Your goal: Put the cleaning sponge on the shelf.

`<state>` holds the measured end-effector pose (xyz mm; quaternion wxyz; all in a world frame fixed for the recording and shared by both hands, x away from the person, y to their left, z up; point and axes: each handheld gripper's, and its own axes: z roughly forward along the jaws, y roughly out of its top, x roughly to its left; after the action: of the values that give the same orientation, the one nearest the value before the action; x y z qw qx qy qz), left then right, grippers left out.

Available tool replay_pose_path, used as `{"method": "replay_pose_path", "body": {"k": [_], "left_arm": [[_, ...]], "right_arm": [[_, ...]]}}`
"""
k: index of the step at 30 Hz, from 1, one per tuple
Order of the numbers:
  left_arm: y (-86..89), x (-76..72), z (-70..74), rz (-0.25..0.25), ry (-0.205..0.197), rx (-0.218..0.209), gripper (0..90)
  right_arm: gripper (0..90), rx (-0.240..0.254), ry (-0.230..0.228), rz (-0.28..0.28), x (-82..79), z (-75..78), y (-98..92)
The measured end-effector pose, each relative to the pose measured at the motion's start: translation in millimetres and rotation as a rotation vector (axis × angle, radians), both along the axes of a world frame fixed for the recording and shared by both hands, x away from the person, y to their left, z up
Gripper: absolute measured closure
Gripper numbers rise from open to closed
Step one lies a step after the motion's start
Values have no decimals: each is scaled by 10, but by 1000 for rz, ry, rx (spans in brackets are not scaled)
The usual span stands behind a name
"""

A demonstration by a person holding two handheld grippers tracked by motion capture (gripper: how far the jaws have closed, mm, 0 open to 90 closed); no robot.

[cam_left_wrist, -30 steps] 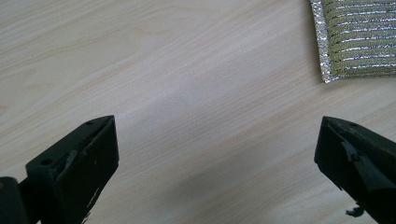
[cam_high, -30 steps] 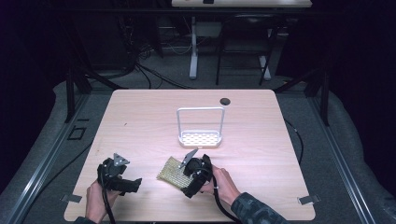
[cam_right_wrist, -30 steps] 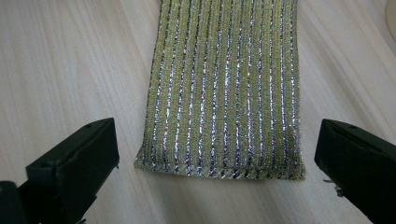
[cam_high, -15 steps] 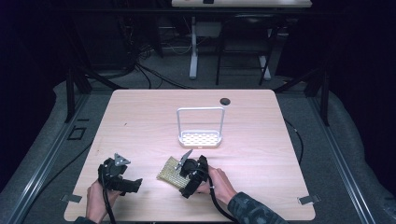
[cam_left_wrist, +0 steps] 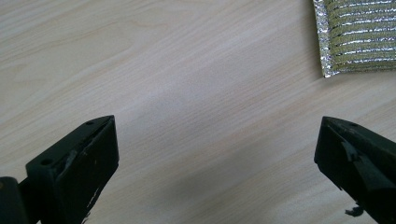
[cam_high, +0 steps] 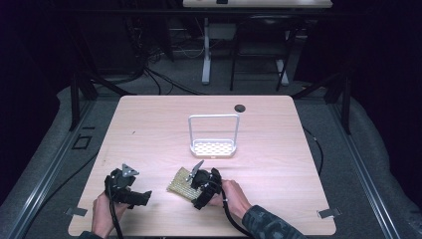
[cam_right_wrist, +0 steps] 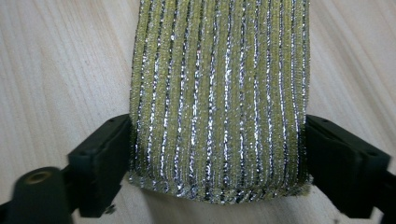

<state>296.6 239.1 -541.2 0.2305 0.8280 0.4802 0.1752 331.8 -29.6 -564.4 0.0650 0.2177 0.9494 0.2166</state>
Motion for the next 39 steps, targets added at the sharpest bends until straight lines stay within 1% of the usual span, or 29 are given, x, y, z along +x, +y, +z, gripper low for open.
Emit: {"method": "replay_pose_path", "body": {"k": [3, 5, 7, 9, 15, 20, 21, 23, 25, 26, 28, 30, 31, 34, 36, 39], "left_arm": [[2, 1, 0, -1, -3, 0, 0], [3, 1, 1, -1, -4, -1, 0], [6, 1, 4, -1, -3, -1, 0], [8, 0, 6, -1, -3, -1, 0], [17, -5, 14, 0, -3, -7, 0], [9, -15, 21, -4, -9, -7, 0], [9, -14, 21, -5, -9, -6, 0], [11, -10, 18, -5, -8, -5, 0], [15, -5, 17, -6, -8, -5, 0], [16, -4, 18, -5, -7, -5, 0], [16, -6, 20, -6, -13, -6, 0], [16, -12, 25, -6, -16, -7, 0], [14, -15, 25, -4, -20, -6, 0], [9, -20, 28, -5, -16, -8, 0], [2, -21, 26, -7, -23, -7, 0], [-7, -25, 33, -13, -17, -3, 0]], "right_arm": [[242, 11, -2, -12, 4, 26, -23], [259, 26, -6, -14, 3, 38, -30], [269, 27, -8, -17, 1, 52, -35], [285, 56, -19, -26, 0, 122, -69], [297, 78, -39, -38, -30, 214, -133], [302, 82, -45, -44, -33, 233, -166], [303, 84, -53, -48, -38, 245, -188], [303, 82, -52, -47, -37, 254, -198], [304, 88, -63, -56, -38, 269, -229], [305, 84, -63, -60, -39, 281, -247], [306, 90, -68, -73, -33, 308, -307], [307, 96, -72, -80, -33, 313, -327], [307, 86, -69, -85, -34, 324, -346], [308, 87, -75, -98, -35, 339, -399], [310, 88, -82, -108, -39, 346, -435], [312, 86, -90, -115, -37, 375, -468]]}}
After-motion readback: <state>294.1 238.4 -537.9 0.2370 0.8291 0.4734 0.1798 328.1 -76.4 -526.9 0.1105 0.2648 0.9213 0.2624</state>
